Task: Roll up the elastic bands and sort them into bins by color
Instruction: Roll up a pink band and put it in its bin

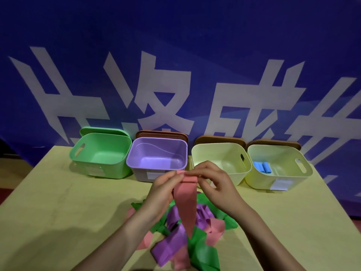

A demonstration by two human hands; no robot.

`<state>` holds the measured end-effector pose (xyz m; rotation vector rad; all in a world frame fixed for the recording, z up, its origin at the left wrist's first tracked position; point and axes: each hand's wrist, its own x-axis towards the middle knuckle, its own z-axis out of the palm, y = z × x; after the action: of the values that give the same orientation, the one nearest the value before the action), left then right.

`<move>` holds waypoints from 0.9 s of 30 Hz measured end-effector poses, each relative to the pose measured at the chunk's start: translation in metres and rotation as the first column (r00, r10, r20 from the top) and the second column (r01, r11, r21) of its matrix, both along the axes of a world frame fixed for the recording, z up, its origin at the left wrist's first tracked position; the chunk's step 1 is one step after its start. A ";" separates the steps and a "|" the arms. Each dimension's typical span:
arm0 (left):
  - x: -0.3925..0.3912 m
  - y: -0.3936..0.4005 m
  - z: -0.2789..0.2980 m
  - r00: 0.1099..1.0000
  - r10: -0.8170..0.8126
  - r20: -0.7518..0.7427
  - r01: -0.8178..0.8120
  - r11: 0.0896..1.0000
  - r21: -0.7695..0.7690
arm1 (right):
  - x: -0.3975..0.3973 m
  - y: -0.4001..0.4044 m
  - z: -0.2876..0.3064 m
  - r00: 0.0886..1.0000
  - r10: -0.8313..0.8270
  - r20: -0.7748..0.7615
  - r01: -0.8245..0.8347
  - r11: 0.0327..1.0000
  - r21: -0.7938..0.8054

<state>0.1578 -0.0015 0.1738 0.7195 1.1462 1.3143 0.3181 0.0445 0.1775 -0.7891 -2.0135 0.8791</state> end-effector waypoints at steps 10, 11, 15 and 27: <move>-0.004 0.002 0.002 0.924 0.074 -0.374 -0.016 0.988 0.155 | -0.024 -0.014 -0.003 0.961 -0.201 -0.192 0.100 0.896 -0.433; -0.006 0.002 0.001 0.917 0.073 -0.392 -0.005 0.985 0.171 | -0.025 -0.014 -0.002 0.956 -0.215 -0.201 0.107 0.890 -0.443; -0.011 0.005 0.001 0.896 0.077 -0.438 0.016 0.979 0.205 | -0.030 -0.014 -0.001 0.943 -0.248 -0.222 0.121 0.876 -0.466; -0.034 0.012 0.006 0.862 0.089 -0.499 0.082 0.947 0.312 | -0.053 -0.016 0.003 0.931 -0.285 -0.228 0.171 0.892 -0.420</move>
<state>0.1235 0.0102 0.1796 1.3717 1.3554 1.3720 0.2654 0.0280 0.1808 -1.0347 -1.4721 1.2011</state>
